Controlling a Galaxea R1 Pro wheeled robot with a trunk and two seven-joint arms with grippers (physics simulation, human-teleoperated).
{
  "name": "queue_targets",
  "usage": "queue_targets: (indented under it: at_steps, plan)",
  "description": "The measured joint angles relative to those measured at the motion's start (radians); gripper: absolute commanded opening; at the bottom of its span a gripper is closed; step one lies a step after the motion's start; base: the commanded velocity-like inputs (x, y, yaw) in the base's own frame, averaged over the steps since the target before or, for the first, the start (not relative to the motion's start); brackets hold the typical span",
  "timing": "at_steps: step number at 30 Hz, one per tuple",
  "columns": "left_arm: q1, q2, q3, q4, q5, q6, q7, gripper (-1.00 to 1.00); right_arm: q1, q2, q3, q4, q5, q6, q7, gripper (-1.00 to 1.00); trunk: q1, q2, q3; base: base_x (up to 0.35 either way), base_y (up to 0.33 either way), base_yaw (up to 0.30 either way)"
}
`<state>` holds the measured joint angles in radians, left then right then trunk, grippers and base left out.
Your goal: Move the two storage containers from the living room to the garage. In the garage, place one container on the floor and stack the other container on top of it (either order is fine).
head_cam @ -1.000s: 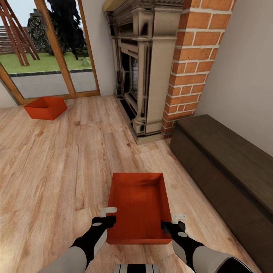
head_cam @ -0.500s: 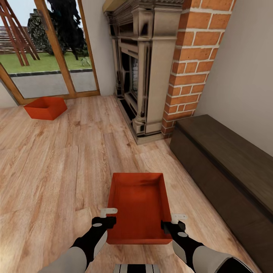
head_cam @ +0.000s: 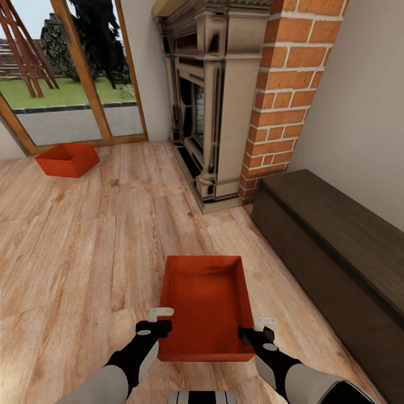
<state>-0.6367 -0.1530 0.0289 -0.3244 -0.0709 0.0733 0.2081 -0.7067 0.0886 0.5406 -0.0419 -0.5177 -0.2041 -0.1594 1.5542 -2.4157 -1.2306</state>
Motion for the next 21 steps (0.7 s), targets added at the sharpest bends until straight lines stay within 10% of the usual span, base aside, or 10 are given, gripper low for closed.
queue_targets:
  at_steps: [21]
  plan:
    - [0.000,-0.001,0.002,-0.003,0.001,0.000,0.000,1.00,0.000,-0.001,0.000,0.000,0.000,0.000,0.000,1.00,0.015,-0.028,-0.012,0.000,0.000,0.000]
